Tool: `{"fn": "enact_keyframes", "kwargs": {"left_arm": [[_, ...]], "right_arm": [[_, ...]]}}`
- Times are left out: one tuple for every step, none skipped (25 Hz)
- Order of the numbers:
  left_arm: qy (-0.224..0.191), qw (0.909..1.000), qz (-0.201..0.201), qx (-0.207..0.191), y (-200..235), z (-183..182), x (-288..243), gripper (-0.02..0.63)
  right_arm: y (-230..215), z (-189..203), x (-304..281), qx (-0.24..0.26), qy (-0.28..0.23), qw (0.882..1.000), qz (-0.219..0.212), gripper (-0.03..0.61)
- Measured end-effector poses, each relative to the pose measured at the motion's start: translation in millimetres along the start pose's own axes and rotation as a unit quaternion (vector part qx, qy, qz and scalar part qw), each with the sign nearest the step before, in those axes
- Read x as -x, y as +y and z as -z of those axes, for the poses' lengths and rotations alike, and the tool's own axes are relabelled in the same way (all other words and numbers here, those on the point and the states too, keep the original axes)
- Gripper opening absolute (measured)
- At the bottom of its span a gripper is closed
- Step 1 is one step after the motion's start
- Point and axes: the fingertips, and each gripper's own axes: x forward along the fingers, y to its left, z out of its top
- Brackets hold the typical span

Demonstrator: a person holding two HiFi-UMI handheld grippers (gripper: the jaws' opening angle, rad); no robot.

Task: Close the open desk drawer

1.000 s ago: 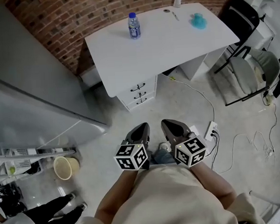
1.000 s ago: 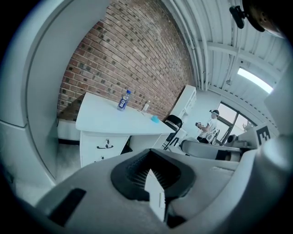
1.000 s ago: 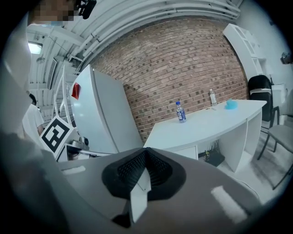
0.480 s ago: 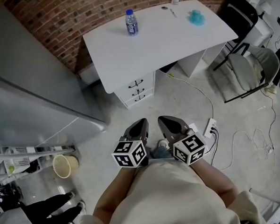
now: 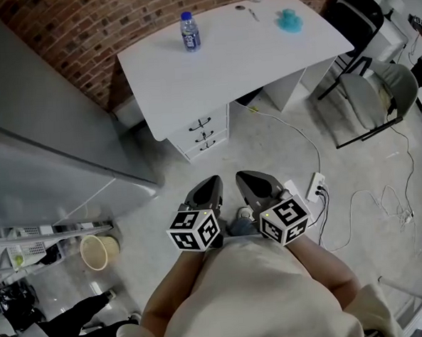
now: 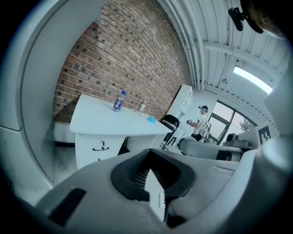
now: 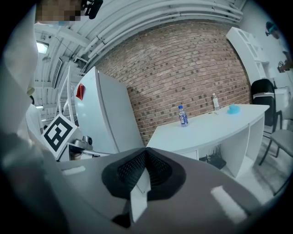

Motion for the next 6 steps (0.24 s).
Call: {"fn": "enact_keyframes", "kwargs": {"left_arm": [[0.0, 1.0, 0.001, -0.001, -0.8, -0.7, -0.5, -0.003], [0.0, 1.0, 0.002, -0.002, -1.5, -1.4, -1.1, -0.003], [-0.001, 1.0, 0.003, -0.003, -2.1, -1.9, -1.7, -0.003], [-0.001, 1.0, 0.003, -0.003, -2.5, -2.2, -2.4, -0.003], [-0.001, 1.0, 0.004, -0.004, -3.0, -2.4, -3.0, -0.003], [-0.001, 1.0, 0.005, -0.004, -3.5, -2.4, -3.7, -0.003]], "right_arm": [[-0.9, -0.5, 0.0, 0.0, 0.0, 1.0, 0.001, 0.002], [-1.8, -1.1, -0.3, 0.001, 0.0, 1.0, 0.002, 0.002], [-2.5, -1.6, -0.7, 0.001, 0.0, 1.0, 0.002, 0.002], [-3.1, -2.0, -1.1, 0.001, 0.0, 1.0, 0.002, 0.002], [-3.7, -2.2, -1.4, 0.001, -0.001, 1.0, 0.002, 0.002], [-4.3, -2.4, -1.7, 0.002, -0.001, 1.0, 0.002, 0.002]]}}
